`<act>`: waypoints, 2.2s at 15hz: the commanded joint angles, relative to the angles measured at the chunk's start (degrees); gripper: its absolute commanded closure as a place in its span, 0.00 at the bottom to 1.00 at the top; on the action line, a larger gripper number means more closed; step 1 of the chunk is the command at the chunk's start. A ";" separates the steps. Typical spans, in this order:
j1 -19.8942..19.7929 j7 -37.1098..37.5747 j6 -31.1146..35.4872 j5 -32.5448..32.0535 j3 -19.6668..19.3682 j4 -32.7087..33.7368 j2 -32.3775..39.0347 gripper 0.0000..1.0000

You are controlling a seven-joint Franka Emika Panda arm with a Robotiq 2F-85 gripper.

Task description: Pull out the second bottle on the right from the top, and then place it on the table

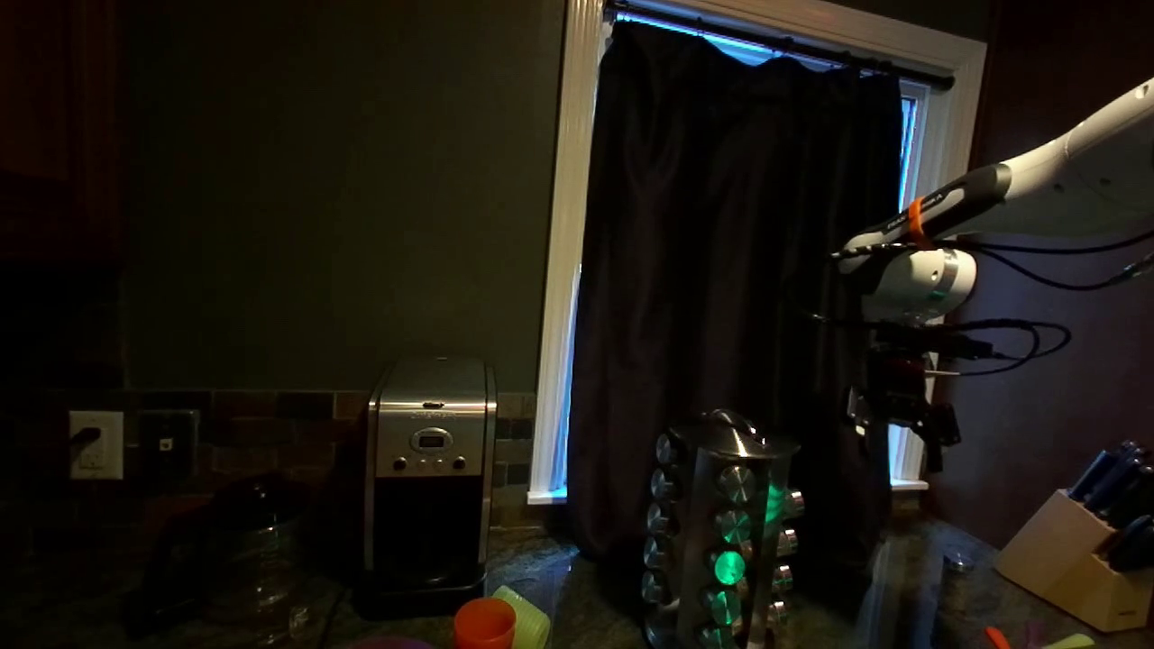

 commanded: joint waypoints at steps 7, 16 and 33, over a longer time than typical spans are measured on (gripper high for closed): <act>-3.24 18.10 1.65 17.02 -1.88 -0.05 2.07 0.00; -4.30 25.04 6.19 22.05 -2.81 -0.38 3.92 0.00; -7.18 21.08 4.39 34.86 -5.00 -5.66 11.61 0.00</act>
